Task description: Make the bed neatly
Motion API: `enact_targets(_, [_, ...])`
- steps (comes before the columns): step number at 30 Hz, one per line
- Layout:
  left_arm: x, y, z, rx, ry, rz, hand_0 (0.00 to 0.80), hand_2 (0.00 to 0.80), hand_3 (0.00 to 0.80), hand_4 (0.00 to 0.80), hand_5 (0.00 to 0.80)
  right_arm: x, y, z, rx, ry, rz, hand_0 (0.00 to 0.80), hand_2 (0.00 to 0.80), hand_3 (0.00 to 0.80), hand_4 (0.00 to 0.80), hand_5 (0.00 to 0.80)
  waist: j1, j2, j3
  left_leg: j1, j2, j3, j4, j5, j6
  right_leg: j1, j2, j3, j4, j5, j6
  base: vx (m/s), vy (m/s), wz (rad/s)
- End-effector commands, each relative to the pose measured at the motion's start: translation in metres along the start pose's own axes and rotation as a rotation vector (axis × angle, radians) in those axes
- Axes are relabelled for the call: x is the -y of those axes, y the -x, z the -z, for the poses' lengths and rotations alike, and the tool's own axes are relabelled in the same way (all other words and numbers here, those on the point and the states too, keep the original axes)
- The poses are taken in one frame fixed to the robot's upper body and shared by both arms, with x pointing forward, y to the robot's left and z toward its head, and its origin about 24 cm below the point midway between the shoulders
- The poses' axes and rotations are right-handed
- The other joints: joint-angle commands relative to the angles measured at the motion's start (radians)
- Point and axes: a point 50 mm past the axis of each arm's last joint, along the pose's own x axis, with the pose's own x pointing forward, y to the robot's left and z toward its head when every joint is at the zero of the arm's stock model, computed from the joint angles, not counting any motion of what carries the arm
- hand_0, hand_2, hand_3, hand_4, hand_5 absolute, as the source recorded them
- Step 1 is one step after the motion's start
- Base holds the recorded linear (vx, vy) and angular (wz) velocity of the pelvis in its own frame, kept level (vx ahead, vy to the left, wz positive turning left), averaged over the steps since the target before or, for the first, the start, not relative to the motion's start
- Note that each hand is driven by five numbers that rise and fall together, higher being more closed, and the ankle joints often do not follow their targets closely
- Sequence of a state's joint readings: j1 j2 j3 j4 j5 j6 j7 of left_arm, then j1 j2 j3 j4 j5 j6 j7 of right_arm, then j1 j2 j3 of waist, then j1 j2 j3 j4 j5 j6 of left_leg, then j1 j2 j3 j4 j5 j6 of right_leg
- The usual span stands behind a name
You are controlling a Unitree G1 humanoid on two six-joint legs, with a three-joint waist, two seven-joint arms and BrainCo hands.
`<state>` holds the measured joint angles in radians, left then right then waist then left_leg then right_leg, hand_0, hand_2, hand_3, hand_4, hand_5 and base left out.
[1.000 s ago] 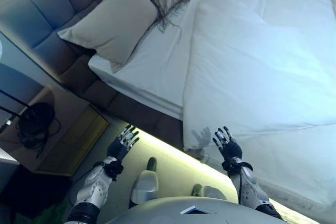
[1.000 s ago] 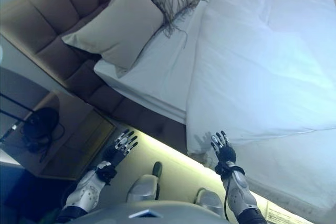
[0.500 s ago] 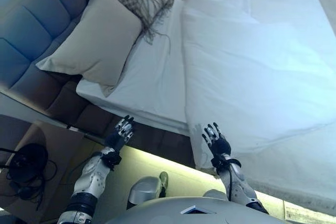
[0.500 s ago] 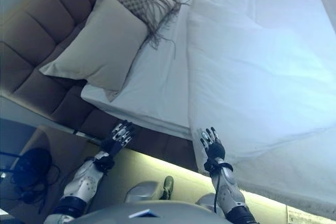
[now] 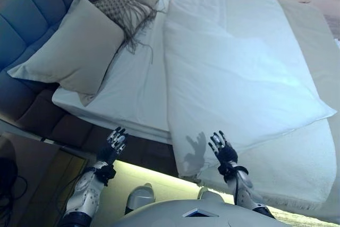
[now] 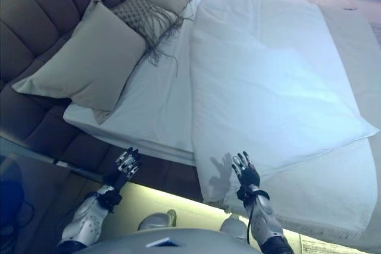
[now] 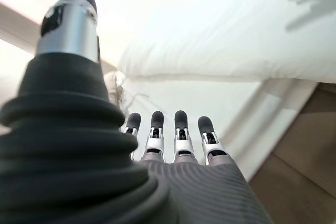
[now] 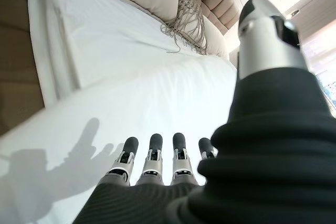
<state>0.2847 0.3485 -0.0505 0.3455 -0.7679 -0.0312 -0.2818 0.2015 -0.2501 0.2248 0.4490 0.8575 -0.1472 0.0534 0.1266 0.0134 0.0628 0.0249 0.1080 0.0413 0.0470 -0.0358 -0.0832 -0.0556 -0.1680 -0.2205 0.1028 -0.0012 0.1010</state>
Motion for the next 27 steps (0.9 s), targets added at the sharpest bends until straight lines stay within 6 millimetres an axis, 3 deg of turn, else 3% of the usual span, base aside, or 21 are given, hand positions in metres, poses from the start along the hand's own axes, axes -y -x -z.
enact_targets(1, [0.000,-0.007,-0.034,0.156,-0.028,0.028,0.000,0.000,0.000,0.000,0.000,-0.011,-0.003,-0.019,0.076,-0.017,-0.048,0.000,0.000,0.000,0.000,0.000,-0.003,-0.028,0.011,-0.032,-0.042,0.010,0.015,0.004,0.061,0.019,-0.038,-0.035,-0.007,0.030,0.053,0.050,-0.125,-0.09])
enact_targets(4, [0.010,-0.018,-0.037,0.156,-0.045,0.070,0.000,0.000,0.000,0.000,0.000,0.010,-0.002,-0.024,0.091,-0.010,0.050,0.000,0.000,0.000,0.000,0.000,-0.033,-0.018,0.032,-0.095,0.008,0.071,0.064,0.022,0.035,0.002,-0.036,-0.079,-0.003,0.017,0.039,-0.098,-0.082,0.05])
enact_targets(5, [0.018,-0.025,-0.039,0.156,-0.047,0.097,0.000,0.000,0.000,0.000,0.000,0.018,-0.005,-0.029,0.112,-0.001,0.089,0.000,0.000,0.000,0.000,0.000,-0.036,-0.010,0.053,-0.142,0.025,0.058,0.125,0.025,0.024,-0.017,-0.043,-0.088,0.013,0.013,0.034,-0.167,-0.032,0.49])
enact_targets(8, [0.028,-0.033,-0.043,0.197,-0.037,0.133,0.000,0.000,0.000,0.000,0.000,0.034,-0.021,-0.050,0.148,0.031,0.163,0.000,0.000,0.000,0.000,0.000,-0.017,0.019,0.108,-0.203,0.034,-0.055,0.174,0.001,0.020,-0.137,-0.071,-0.041,0.125,-0.012,0.035,-0.180,0.062,0.21])
enact_targets(11, [0.030,-0.039,-0.050,0.210,-0.047,0.139,0.000,0.000,0.000,0.000,0.000,0.065,-0.025,-0.062,0.171,-0.092,0.297,0.000,0.000,0.000,0.000,0.000,-0.016,0.041,0.165,-0.242,0.041,-0.055,0.184,-0.011,0.017,-0.248,-0.115,-0.021,0.238,-0.024,0.052,-0.163,0.081,-0.50])
enact_targets(14, [0.045,-0.050,-0.064,0.254,-0.040,0.197,0.000,0.000,0.000,0.000,0.000,0.091,-0.023,-0.081,0.240,-0.211,0.386,0.000,0.000,0.000,0.000,0.000,-0.022,0.065,0.220,-0.324,0.040,-0.042,0.207,0.004,0.002,-0.326,-0.141,-0.023,0.271,-0.020,0.056,-0.226,0.070,0.14])
enact_targets(17, [0.066,-0.061,-0.078,0.294,-0.042,0.266,0.000,0.000,0.000,0.000,0.000,0.114,-0.018,-0.118,0.361,-0.312,0.451,0.000,0.000,0.000,0.000,0.000,-0.012,0.102,0.270,-0.414,0.026,-0.037,0.222,0.022,-0.005,-0.416,-0.176,-0.024,0.315,-0.021,0.061,-0.255,0.066,0.31])
enact_targets(20, [0.072,-0.061,-0.081,0.286,-0.052,0.291,0.000,0.000,0.000,0.000,0.000,0.124,-0.014,-0.144,0.437,-0.390,0.481,0.000,0.000,0.000,0.000,0.000,0.006,0.117,0.294,-0.482,0.006,-0.047,0.279,0.014,-0.007,-0.479,-0.207,-0.018,0.380,-0.034,0.063,-0.067,0.009,0.34])
enact_targets(21, [0.072,-0.060,-0.081,0.281,-0.052,0.293,0.000,0.000,0.000,0.000,0.000,0.125,-0.013,-0.152,0.451,-0.398,0.487,0.000,0.000,0.000,0.000,0.000,0.010,0.120,0.296,-0.484,0.005,-0.053,0.297,-0.013,-0.013,-0.482,-0.213,-0.009,0.404,-0.063,0.074,0.055,0.007,0.28])
enact_targets(24, [0.073,-0.057,-0.084,0.282,-0.044,0.302,0.000,0.000,0.000,0.000,0.000,0.128,-0.009,-0.179,0.492,-0.396,0.486,0.000,0.000,0.000,0.000,0.000,0.015,0.130,0.317,-0.524,-0.011,-0.049,0.324,-0.001,-0.004,-0.527,-0.229,0.002,0.431,-0.051,0.061,-0.023,0.044,0.16])
enact_targets(27, [0.077,-0.054,-0.089,0.295,-0.035,0.327,0.000,0.000,0.000,0.000,0.000,0.131,-0.005,-0.200,0.540,-0.407,0.466,0.000,0.000,0.000,0.000,0.000,0.026,0.139,0.332,-0.553,-0.029,-0.061,0.355,-0.035,-0.002,-0.556,-0.232,0.026,0.463,-0.085,0.069,-0.031,0.031,0.05])
